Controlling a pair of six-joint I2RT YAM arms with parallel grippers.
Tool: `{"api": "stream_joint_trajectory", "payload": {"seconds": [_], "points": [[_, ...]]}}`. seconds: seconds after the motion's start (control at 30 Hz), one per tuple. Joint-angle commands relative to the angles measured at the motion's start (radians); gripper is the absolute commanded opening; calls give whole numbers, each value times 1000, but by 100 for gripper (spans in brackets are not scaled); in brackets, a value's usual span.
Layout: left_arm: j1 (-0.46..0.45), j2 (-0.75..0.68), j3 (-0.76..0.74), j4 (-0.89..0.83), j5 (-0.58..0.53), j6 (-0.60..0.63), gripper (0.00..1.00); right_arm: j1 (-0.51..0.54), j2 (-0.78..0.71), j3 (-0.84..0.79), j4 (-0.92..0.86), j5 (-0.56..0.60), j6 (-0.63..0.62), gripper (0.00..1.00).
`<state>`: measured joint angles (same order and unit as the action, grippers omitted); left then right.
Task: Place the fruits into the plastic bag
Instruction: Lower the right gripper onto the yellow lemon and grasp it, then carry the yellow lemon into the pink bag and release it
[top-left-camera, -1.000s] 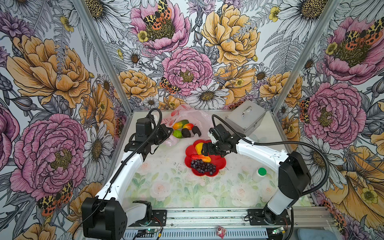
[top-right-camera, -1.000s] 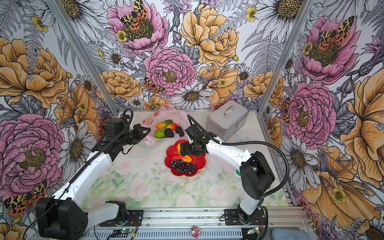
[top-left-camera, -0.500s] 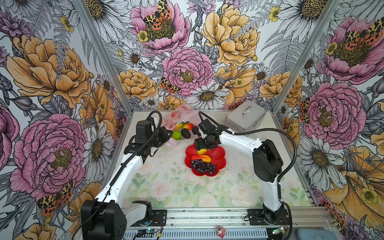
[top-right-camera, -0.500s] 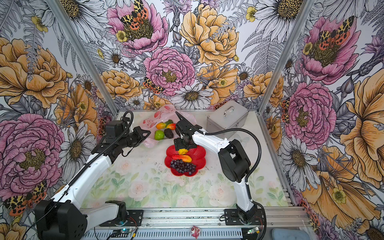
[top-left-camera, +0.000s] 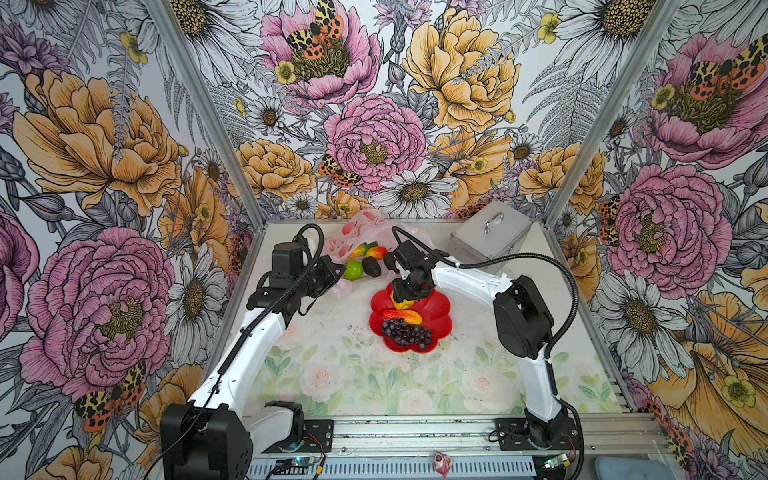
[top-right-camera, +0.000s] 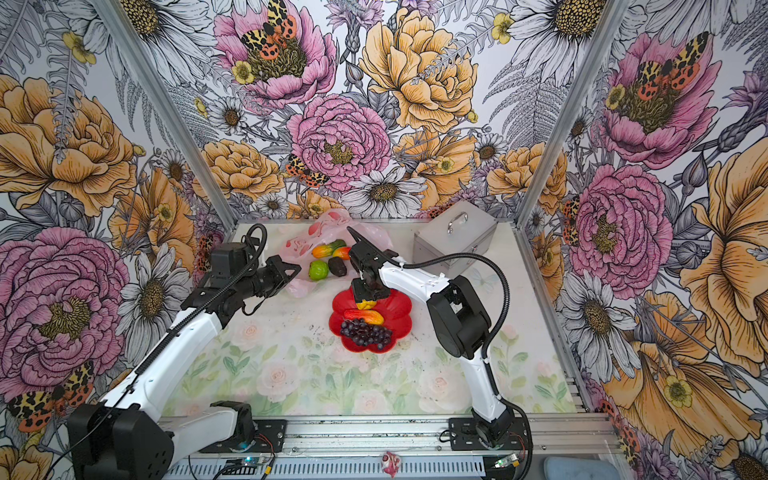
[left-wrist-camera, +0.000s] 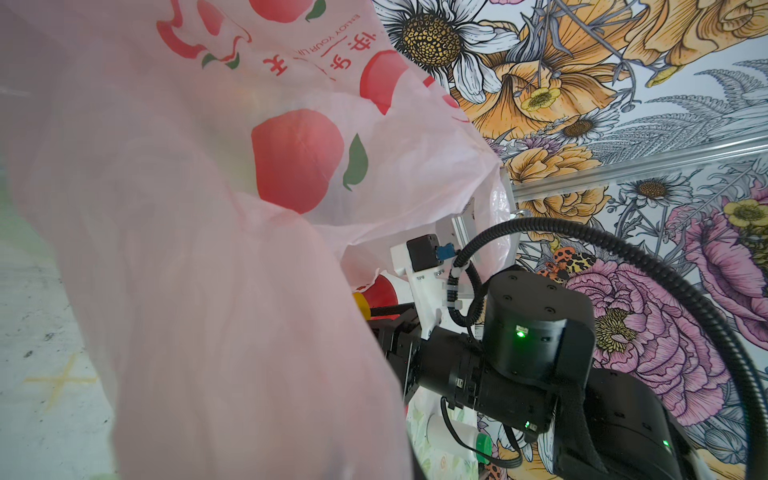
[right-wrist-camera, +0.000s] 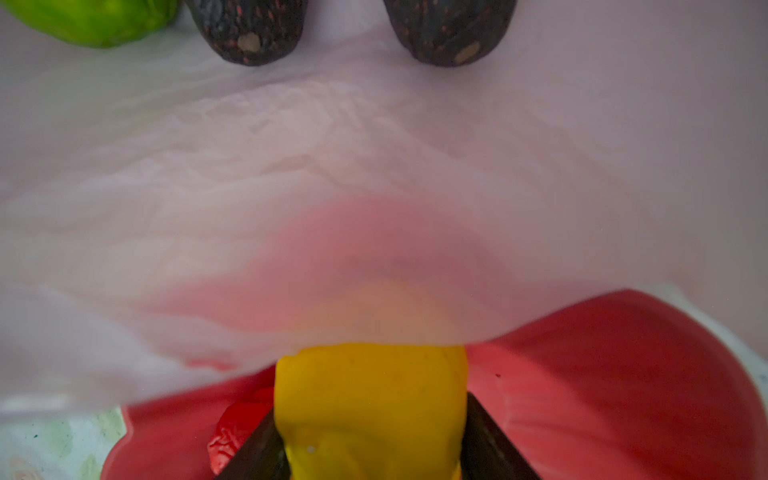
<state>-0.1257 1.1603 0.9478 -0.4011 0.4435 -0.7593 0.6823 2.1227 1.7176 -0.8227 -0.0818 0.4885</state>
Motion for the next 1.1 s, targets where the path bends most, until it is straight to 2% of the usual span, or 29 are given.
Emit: {"api": "stream_joint_trajectory", "payload": {"seconds": [0.0, 0.13, 0.3, 0.47, 0.63, 0.8, 0.9, 0.97, 1.07], "points": [[8, -13, 1, -6, 10, 12, 0, 5, -57, 7, -3, 13, 6, 52], [5, -17, -9, -6, 2, 13, 0, 0, -134, -31, 12, -3, 14, 50], [-1, -17, -14, -5, -3, 12, 0, -40, -257, -140, 82, -139, 93, 49], [-14, -15, -8, -4, -13, 14, 0, -101, -431, -344, 264, -324, 275, 49], [-18, -18, -10, -2, -15, 14, 0, -134, -560, -521, 518, -440, 525, 49], [-23, -25, -18, -2, -11, 14, 0, -134, -582, -606, 819, -460, 799, 48], [-23, -30, -21, -4, -12, 14, 0, -130, -559, -630, 981, -414, 964, 47], [-24, -34, -23, -2, -10, 14, 0, -123, -530, -604, 998, -374, 1009, 47], [-27, -38, -25, -2, -15, 14, 0, -111, -476, -529, 953, -327, 1011, 47]]}}
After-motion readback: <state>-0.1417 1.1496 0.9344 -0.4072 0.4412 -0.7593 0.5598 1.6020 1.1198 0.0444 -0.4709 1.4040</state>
